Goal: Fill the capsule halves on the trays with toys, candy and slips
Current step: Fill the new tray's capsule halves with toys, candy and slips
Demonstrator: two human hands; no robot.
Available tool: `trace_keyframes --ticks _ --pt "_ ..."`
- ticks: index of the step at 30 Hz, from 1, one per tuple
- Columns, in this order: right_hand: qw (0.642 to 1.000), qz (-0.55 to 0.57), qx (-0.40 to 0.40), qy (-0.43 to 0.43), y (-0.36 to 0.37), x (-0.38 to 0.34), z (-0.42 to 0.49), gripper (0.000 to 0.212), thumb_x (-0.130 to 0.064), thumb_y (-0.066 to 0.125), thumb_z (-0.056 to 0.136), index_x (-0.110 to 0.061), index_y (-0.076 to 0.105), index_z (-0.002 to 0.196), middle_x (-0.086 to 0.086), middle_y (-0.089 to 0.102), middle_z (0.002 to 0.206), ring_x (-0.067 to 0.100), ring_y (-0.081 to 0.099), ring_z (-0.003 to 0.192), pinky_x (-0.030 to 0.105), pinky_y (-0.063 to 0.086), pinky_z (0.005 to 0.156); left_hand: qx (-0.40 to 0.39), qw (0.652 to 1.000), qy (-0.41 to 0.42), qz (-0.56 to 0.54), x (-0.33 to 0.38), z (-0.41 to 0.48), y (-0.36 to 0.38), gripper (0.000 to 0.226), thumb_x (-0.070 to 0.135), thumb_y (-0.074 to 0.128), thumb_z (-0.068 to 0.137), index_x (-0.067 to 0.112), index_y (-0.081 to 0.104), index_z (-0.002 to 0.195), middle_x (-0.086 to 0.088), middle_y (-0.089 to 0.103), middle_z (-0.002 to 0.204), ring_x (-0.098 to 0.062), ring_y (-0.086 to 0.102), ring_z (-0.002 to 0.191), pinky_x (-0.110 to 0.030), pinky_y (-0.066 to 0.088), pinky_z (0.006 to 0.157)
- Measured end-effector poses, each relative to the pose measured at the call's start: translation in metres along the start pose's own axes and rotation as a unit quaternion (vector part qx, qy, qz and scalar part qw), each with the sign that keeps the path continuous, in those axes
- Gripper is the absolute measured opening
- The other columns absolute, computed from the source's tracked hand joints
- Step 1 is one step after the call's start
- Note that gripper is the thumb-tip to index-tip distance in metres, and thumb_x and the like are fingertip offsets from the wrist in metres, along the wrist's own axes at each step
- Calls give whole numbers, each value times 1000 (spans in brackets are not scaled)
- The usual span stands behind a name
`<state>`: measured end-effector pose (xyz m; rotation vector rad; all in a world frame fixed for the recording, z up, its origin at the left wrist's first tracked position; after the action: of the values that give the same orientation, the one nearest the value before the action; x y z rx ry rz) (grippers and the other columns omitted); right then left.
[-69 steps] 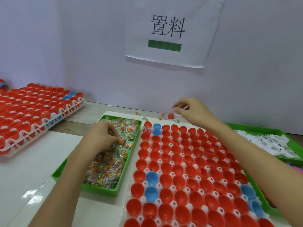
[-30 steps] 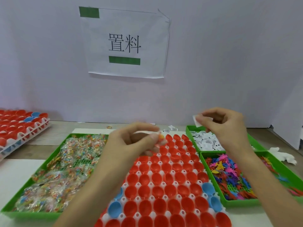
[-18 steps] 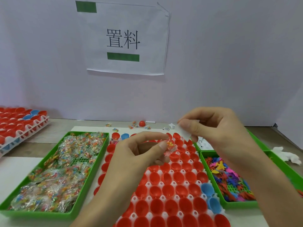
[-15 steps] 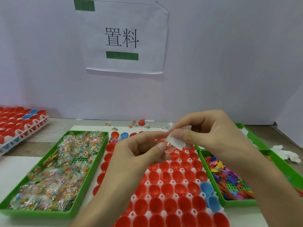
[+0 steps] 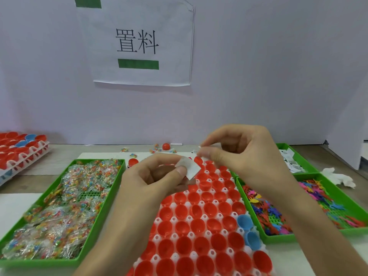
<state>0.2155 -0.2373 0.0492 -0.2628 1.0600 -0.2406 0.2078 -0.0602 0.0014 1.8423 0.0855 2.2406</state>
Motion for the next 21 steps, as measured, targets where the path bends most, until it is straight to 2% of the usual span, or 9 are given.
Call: trace_keyframes --ticks 4,8,10,12,14,16,18,19,21 --pt "991 18 110 79 -40 54 14 9 -12 78 83 -22 78 82 2 75 76 15 70 59 19 56 65 -7 1000 -11 -1 -2 0 -1 22 23 76 68 28 77 89 -10 75 75 -26 76 75 -21 58 67" --pt "960 -29 195 199 -82 130 11 11 -7 73 88 -14 77 95 4 75 82 11 72 62 17 56 59 -33 999 -14 41 -4 0 3 27 4 72 81 30 75 88 -6 71 65 -17 71 64 -21 57 62" --pt "945 -37 233 226 -100 155 4 16 -9 72 90 -18 75 102 1 75 93 10 73 73 23 59 71 -44 997 -13 58 -2 -2 7 26 2 70 83 28 72 83 -9 71 64 -17 69 60 -22 57 61" --pt "936 -95 240 241 -114 167 -2 24 -17 71 91 -24 71 114 -3 72 110 10 68 98 31 53 89 -48 996 -11 70 -1 -2 8 25 -1 69 84 22 67 76 -12 69 62 -18 69 59 -23 57 60" --pt "929 -170 213 252 -122 170 -6 33 -21 68 94 -22 66 127 -2 65 127 16 58 121 37 45 102 -52 995 -7 86 -2 -2 9 28 -4 68 85 19 66 69 -12 69 61 -19 70 60 -22 56 60" --pt "928 -219 178 244 -129 164 -8 26 -20 68 93 -24 70 119 -3 66 127 20 59 122 41 46 103 -55 994 -2 100 -2 -2 11 32 -5 66 86 20 70 66 -10 70 63 -15 69 59 -20 55 58" --pt "936 -238 115 233 -131 155 -7 12 -19 72 90 -29 74 95 -8 75 100 13 69 96 38 54 88 -59 992 2 113 -2 -3 12 33 -3 66 85 24 78 70 -6 74 69 -12 69 60 -19 56 60" --pt "940 -246 59 231 -129 150 -7 12 -20 74 89 -32 75 87 -10 75 86 9 69 81 34 55 81 -60 991 3 118 -2 -4 13 32 -1 67 85 27 80 74 -4 75 72 -11 69 61 -18 56 62" --pt "930 -261 -77 246 -118 146 -9 13 -21 77 85 -33 77 82 -9 74 75 5 66 65 28 54 70 -60 991 4 121 -4 -4 13 29 4 68 83 31 81 78 -3 76 74 -12 70 63 -18 57 64"
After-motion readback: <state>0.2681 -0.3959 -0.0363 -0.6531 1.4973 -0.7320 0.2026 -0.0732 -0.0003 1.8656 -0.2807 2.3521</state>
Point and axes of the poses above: each hand's wrist, its own z-axis towards the middle knuckle, its own y-axis out of the palm, x = y × z, the point moved 5 cm from there along z, towards the middle knuckle
